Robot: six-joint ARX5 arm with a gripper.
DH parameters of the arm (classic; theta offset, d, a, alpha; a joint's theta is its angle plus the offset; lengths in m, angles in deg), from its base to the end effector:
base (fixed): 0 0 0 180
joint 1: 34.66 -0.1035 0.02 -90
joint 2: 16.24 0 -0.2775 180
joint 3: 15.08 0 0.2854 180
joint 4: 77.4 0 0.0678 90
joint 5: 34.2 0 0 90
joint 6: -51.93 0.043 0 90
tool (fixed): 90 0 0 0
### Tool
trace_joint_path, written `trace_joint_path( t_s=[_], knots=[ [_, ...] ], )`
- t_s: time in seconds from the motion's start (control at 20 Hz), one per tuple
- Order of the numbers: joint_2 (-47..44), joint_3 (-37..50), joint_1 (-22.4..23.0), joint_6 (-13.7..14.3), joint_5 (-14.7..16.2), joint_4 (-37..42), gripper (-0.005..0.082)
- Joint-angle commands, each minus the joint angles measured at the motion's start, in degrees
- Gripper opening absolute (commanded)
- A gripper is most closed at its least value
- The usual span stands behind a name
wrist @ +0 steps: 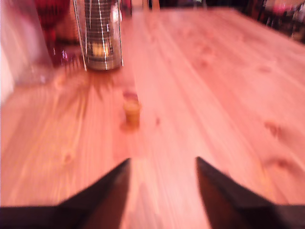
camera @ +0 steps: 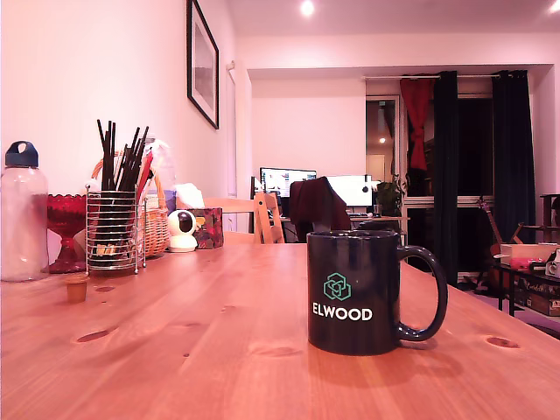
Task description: Pick the coffee capsule and then drop it inside the coffee cup in front of you
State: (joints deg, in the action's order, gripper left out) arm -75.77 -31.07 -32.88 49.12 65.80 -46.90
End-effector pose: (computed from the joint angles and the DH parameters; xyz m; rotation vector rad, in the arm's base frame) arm 0.1931 -0.0135 0.1212 -0.0650 0.2324 -0.1991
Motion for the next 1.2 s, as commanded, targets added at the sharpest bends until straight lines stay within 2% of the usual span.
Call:
trace_joint_path(
  t_s=[0.0,0.4,0.5,1.15],
  knots=[
    [-4.0,0.0,-0.2,0.7,0.1,3.3,0.0643],
    [-24.3,-0.1,-0.2,1.4,0.1,23.1,0.0643],
    [-28.1,-0.9,-0.2,1.3,0.1,25.7,0.0643],
    [-41.0,-11.1,-0.2,1.8,0.6,26.6,0.0642]
  ],
)
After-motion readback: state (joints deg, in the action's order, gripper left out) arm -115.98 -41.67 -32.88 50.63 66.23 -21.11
